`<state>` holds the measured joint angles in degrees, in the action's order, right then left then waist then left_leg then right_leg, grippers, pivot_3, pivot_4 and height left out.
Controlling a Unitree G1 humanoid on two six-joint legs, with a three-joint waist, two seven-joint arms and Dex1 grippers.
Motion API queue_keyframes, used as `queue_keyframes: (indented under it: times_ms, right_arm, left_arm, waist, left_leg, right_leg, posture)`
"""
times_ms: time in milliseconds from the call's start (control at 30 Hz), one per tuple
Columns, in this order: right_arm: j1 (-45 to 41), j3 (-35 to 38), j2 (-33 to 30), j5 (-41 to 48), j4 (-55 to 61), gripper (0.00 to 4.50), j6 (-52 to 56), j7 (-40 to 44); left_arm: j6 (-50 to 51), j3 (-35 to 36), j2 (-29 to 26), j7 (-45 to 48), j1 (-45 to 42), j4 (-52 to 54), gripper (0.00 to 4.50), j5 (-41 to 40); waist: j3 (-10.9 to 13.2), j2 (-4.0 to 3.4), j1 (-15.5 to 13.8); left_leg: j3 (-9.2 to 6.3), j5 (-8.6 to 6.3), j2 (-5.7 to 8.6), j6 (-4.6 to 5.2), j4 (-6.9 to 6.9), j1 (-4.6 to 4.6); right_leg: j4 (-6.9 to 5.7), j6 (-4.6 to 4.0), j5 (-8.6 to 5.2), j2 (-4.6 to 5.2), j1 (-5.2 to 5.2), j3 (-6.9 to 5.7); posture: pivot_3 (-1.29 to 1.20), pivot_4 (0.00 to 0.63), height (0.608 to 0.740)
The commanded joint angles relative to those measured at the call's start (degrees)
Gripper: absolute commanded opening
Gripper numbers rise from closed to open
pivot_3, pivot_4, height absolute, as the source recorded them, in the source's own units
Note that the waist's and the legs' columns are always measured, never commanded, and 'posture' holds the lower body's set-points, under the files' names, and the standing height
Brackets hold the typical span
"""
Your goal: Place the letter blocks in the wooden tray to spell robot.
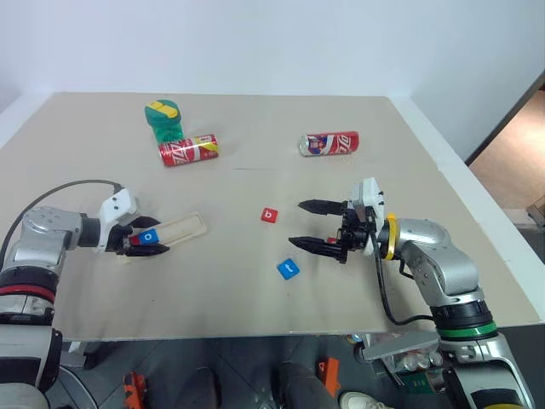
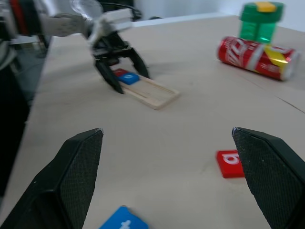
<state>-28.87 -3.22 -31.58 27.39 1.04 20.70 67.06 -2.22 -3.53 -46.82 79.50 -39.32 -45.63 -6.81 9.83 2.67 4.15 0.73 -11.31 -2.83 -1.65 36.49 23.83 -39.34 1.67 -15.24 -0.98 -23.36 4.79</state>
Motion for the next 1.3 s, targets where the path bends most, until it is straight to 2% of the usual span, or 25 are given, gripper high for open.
queue_keyframes:
  times_ms: [33, 133, 233, 333, 400, 533, 633, 1033, 1100, 1133, 1300]
  right_arm:
    - [-2.2, -1.1, -1.2, 1.6, 2.5, 4.50, -0.4, 4.9]
    - [-2.2, -0.8, -1.3, 1.1, 2.4, 4.50, -1.2, 5.0]
    - [-1.6, 0.3, -1.7, 0.9, 2.8, 4.50, -1.5, 4.2]
    - [-0.8, 0.7, -2.3, 0.3, 3.1, 4.50, -2.1, 3.3]
    - [-0.6, 0.7, -2.4, 0.2, 3.1, 4.50, -2.2, 2.8]
    - [0.3, 1.1, -2.7, -0.1, 3.0, 4.50, -3.3, 1.9]
    - [0.7, 1.3, -2.5, 0.1, 3.1, 4.50, -3.6, 1.3]
    - [0.6, 1.8, -2.3, -0.8, 0.5, 4.50, -5.7, -0.6]
    - [-1.1, 1.8, -1.5, -0.9, -1.1, 4.50, -4.5, -2.5]
    - [-2.4, 1.8, -0.7, -1.0, -2.2, 4.50, -3.5, -4.1]
    - [-8.4, -1.7, 2.8, -5.9, -9.0, 4.50, -3.7, -7.7]
  left_arm:
    - [-1.1, -2.1, -0.3, 2.1, 0.3, -1.3, 3.19, 2.7]
    - [0.3, -2.8, 0.3, 4.7, 1.3, 5.5, 3.19, 0.9]
    - [3.7, -4.5, 1.0, 6.6, 3.4, 17.0, 3.19, -0.6]
    - [7.7, -7.2, 3.1, 4.9, 4.5, 27.4, 3.19, 0.1]
    - [9.8, -8.5, 3.7, 3.7, 4.5, 30.3, 3.19, 1.0]
    - [15.0, -12.6, 8.1, -1.3, 2.2, 33.7, 3.19, 4.6]
    - [16.4, -14.6, 10.0, -1.7, 2.0, 35.8, 3.19, 5.1]
    - [17.1, -17.2, 12.6, -3.8, -0.2, 34.6, 3.19, 6.5]
    - [16.6, -16.6, 11.7, -3.4, -0.3, 34.4, 4.26, 6.3]
    - [16.9, -15.7, 11.2, -3.4, -0.3, 34.5, 4.44, 5.6]
    - [17.6, -11.3, 6.7, -0.6, 0.1, 35.6, 4.44, 1.5]
  waist:
    - [0.0, 0.00, 0.0]
    - [0.0, -0.02, -0.1]
    - [0.0, -0.03, -0.3]
    - [0.0, -0.04, -0.9]
    - [0.0, -0.04, -1.4]
    - [0.0, -0.06, -1.7]
    - [0.0, -0.08, -1.6]
    - [0.0, -0.12, -1.6]
    - [0.0, -0.14, -1.6]
    - [0.0, -0.14, -1.5]
    - [0.1, -0.34, -1.1]
  left_leg:
    - [0.01, 0.00, -0.01, 0.01, 0.00, -0.03]
    - [-0.03, 0.01, -0.03, 0.01, 0.00, 0.00]
    - [-0.06, 0.01, 0.06, 0.00, 0.00, 0.12]
    - [-0.11, 0.00, 0.16, 0.00, 0.00, 0.27]
    - [-0.11, 0.00, 0.22, 0.00, 0.02, 0.32]
    - [-0.25, 0.00, 0.29, 0.00, 0.11, 0.38]
    - [-0.35, 0.01, 0.27, 0.00, 0.18, 0.38]
    - [-0.45, 0.02, 0.24, 0.00, 0.19, 0.36]
    - [-0.45, 0.03, 0.25, 0.01, 0.21, 0.36]
    - [-0.44, 0.06, 0.24, 0.00, 0.22, 0.35]
    - [-0.42, 0.11, 0.11, 0.02, 0.18, 0.30]
  right_leg:
    - [-0.04, -0.01, 0.00, -0.02, 0.00, 0.01]
    - [-0.07, -0.04, -0.04, -0.04, 0.00, -0.01]
    - [-0.06, 0.00, -0.09, 0.06, -0.04, -0.01]
    - [-0.06, -0.06, -0.05, 0.27, -0.09, -0.04]
    - [-0.02, -0.05, -0.05, 0.31, -0.08, -0.04]
    - [0.01, 0.08, -0.11, 0.28, -0.05, -0.16]
    - [0.01, 0.15, -0.12, 0.23, 0.00, -0.23]
    - [0.00, 0.12, -0.10, 0.17, 0.03, -0.28]
    - [0.00, 0.11, -0.09, 0.17, 0.05, -0.29]
    - [0.00, 0.09, -0.05, 0.17, 0.04, -0.29]
    - [-0.02, 0.01, 0.06, 0.00, -0.02, -0.23]
  posture:
    - [0.00, 0.150, 0.740]
    - [0.00, 0.150, 0.740]
    - [0.00, 0.150, 0.740]
    - [0.00, 0.150, 0.740]
    - [0.00, 0.150, 0.740]
    - [0.00, 0.150, 0.740]
    - [0.00, 0.150, 0.740]
    - [0.00, 0.150, 0.740]
    - [0.00, 0.150, 0.740]
    - [0.00, 0.150, 0.740]
    - [0.00, 0.150, 0.740]
